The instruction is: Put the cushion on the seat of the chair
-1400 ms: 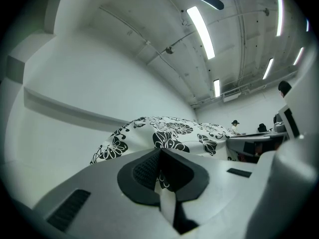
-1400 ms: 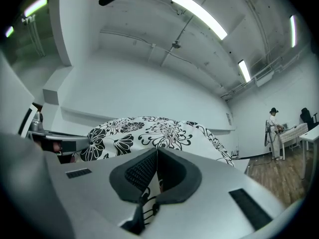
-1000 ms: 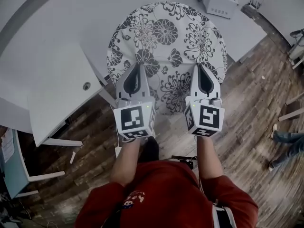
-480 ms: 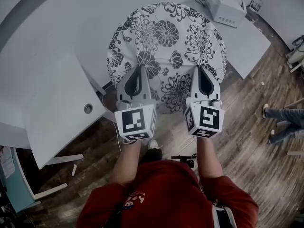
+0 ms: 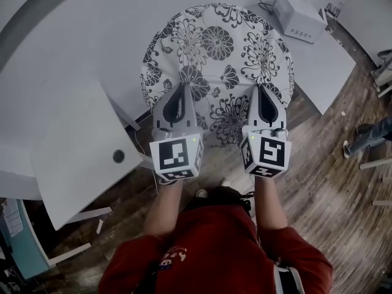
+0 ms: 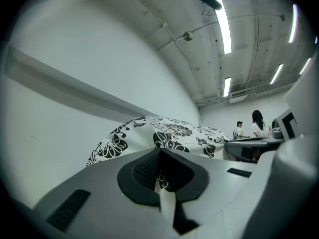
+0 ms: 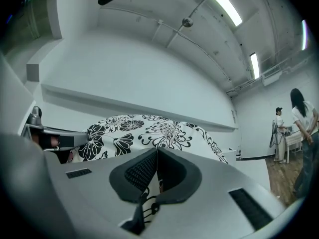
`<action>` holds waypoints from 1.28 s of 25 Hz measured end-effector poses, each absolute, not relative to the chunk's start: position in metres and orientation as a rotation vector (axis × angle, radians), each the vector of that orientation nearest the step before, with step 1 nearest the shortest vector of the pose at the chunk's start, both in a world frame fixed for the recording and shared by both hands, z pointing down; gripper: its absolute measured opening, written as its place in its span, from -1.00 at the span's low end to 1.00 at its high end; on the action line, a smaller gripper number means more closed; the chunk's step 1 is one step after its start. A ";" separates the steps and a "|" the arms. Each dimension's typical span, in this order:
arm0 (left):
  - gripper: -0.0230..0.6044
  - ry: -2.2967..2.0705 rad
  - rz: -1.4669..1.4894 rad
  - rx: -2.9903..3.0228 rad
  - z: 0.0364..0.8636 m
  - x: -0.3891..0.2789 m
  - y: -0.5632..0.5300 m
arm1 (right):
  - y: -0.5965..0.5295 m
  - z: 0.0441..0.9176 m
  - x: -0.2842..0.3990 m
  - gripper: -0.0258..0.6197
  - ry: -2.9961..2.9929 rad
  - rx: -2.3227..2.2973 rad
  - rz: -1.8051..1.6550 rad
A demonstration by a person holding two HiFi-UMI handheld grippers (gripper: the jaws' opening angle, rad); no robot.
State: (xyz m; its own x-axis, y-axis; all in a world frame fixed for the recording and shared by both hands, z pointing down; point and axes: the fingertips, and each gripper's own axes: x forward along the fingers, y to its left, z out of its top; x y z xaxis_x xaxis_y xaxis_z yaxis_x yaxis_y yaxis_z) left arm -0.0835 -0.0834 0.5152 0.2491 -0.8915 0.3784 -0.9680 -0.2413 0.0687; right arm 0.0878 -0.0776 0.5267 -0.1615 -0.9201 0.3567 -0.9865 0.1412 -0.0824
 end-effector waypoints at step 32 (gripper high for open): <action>-0.84 -1.710 0.392 2.178 0.514 -0.085 -0.082 | -0.075 0.516 0.087 -0.83 -2.168 1.831 0.454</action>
State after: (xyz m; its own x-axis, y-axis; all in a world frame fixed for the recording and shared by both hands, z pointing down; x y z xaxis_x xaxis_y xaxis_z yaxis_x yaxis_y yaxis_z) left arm -0.0853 -0.0819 0.5143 0.2359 -0.8770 0.4185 -0.9718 -0.2152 0.0967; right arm 0.0868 -0.0746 0.5165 -0.1668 -0.9022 0.3977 -0.9860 0.1534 -0.0656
